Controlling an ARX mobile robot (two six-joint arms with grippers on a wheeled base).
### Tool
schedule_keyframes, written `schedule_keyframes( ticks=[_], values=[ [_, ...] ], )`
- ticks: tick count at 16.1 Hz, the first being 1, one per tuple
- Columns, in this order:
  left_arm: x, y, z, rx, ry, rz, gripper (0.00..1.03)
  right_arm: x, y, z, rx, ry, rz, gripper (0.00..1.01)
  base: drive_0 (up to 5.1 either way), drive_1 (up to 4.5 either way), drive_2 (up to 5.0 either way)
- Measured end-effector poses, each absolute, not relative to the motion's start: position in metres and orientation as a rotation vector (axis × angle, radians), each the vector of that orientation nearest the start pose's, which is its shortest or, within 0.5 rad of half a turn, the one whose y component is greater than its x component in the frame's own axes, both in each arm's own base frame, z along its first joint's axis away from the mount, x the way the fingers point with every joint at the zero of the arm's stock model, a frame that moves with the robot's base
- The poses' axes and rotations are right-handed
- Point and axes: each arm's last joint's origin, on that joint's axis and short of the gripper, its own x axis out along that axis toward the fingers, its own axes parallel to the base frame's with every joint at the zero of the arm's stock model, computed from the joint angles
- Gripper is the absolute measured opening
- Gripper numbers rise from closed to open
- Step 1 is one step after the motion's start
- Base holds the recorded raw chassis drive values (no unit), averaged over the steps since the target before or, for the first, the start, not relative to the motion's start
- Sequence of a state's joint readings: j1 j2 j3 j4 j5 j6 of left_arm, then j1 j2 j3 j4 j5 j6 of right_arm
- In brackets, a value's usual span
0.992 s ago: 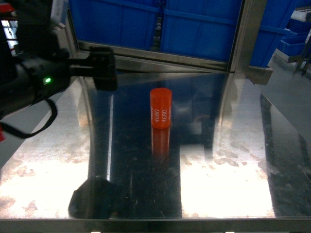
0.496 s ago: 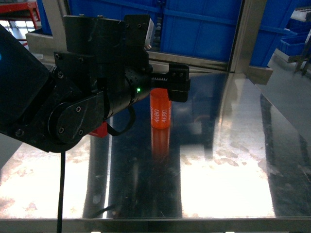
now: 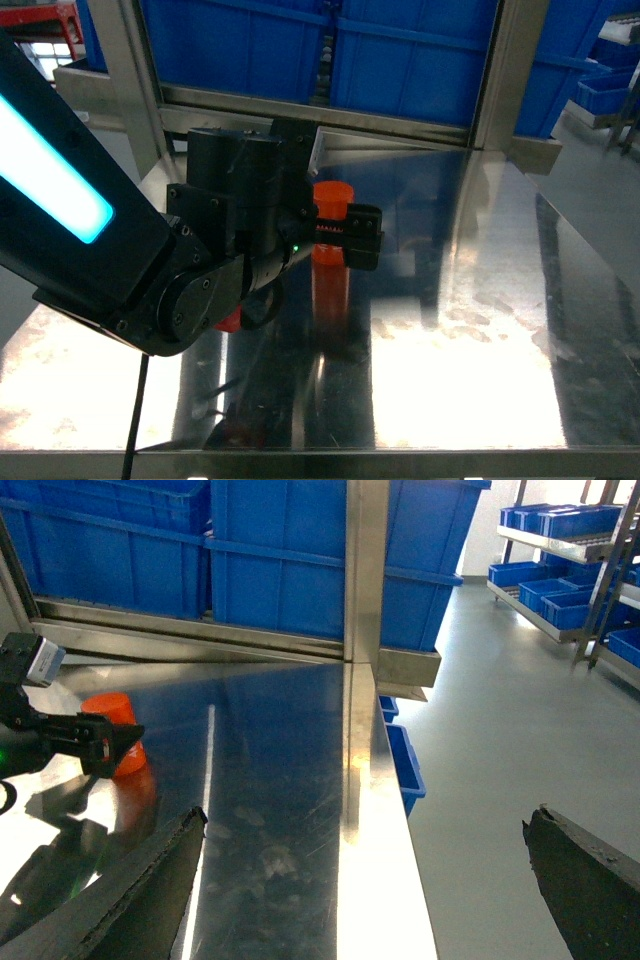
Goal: Pick capacitor and pack into box
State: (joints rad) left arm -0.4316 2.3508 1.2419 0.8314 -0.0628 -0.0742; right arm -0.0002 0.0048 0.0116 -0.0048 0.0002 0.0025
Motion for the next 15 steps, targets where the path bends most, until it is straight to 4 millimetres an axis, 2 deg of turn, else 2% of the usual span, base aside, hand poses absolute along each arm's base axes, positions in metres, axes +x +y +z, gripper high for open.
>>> schedule_keyframes(
  ticks=[2, 5, 7, 9, 11, 12, 13, 14, 15],
  values=[
    [0.430, -0.192, 0.066, -0.019, 0.286, -0.326, 0.97, 0.097, 0.000, 0.167, 0.002, -0.002, 0.000, 0.98, 0.0, 0.00, 0.0],
    [0.433, -0.191, 0.061, -0.015, 0.306, -0.318, 0.86, 0.097, 0.000, 0.167, 0.002, -0.002, 0.000, 0.98, 0.0, 0.00, 0.0],
    [0.433, -0.192, 0.057, -0.020, 0.319, -0.332, 0.70, 0.097, 0.000, 0.167, 0.002, -0.002, 0.000, 0.98, 0.0, 0.00, 0.0],
    [0.434, -0.192, 0.058, -0.031, 0.309, -0.334, 0.48, 0.097, 0.000, 0.167, 0.002, -0.002, 0.000, 0.98, 0.0, 0.00, 0.0],
    [0.430, -0.187, 0.061, -0.038, 0.288, -0.314, 0.46, 0.097, 0.000, 0.167, 0.002, -0.002, 0.000, 0.98, 0.0, 0.00, 0.0],
    [0.422, -0.182, 0.068, -0.044, 0.273, -0.310, 0.46, 0.097, 0.000, 0.167, 0.002, -0.002, 0.000, 0.98, 0.0, 0.00, 0.0],
    [0.404, -0.163, 0.101, -0.090, 0.227, -0.283, 0.46, 0.097, 0.000, 0.167, 0.002, -0.002, 0.000, 0.98, 0.0, 0.00, 0.0],
    [0.363, -0.137, 0.147, -0.129, 0.084, -0.269, 0.45, 0.097, 0.000, 0.167, 0.002, -0.002, 0.000, 0.98, 0.0, 0.00, 0.0],
    [0.338, -0.126, 0.161, -0.130, 0.029, -0.269, 0.45, 0.097, 0.000, 0.167, 0.002, -0.002, 0.000, 0.98, 0.0, 0.00, 0.0]
  ],
)
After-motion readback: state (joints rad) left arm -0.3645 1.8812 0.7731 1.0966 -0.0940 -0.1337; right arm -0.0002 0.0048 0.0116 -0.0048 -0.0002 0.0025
